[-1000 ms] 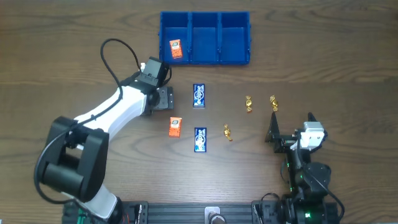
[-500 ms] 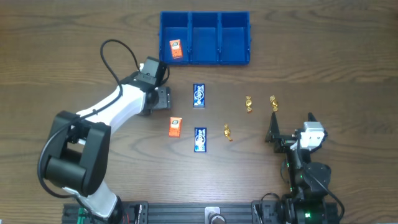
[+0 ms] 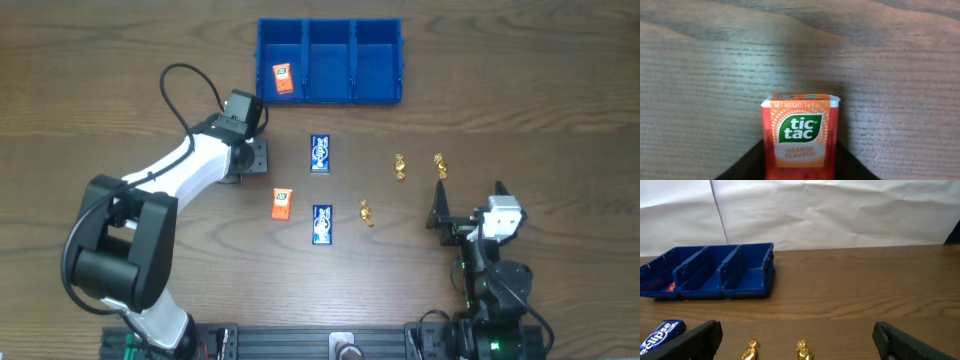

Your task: Sort Candies Into Trays

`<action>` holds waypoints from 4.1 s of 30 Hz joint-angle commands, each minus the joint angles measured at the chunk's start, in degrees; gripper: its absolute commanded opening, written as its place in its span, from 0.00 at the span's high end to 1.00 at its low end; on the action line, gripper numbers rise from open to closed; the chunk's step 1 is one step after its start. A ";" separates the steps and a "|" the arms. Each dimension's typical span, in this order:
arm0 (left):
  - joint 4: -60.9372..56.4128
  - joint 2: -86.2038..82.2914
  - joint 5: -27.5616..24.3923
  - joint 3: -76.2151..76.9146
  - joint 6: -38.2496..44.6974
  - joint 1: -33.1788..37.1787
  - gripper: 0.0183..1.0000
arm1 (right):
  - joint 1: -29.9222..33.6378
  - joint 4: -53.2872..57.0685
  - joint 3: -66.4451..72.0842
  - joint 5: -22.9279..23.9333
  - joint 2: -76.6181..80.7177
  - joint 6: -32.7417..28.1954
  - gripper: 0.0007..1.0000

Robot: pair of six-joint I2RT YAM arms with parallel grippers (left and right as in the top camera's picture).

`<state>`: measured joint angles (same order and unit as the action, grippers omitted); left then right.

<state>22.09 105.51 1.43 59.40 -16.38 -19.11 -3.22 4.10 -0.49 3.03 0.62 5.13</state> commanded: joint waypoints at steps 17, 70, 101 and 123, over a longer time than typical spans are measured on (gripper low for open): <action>10.51 -8.20 3.15 17.84 -1.07 -3.93 0.70 | 0.42 0.39 0.04 0.48 -0.35 -0.72 0.00; 19.34 -14.88 9.29 17.55 -7.93 -15.52 0.10 | 0.42 0.39 0.04 0.46 -0.35 -0.72 0.00; 2.54 -6.40 6.47 -9.92 -22.43 -22.05 0.42 | 0.42 0.39 0.04 0.48 -0.35 -0.72 0.00; 13.77 -17.11 15.56 10.82 -17.77 -18.08 0.75 | 0.42 0.37 0.04 0.46 -0.35 -0.72 0.00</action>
<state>32.67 89.12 11.66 57.67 -38.52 -40.12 -3.22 4.08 -0.49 3.22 0.62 5.13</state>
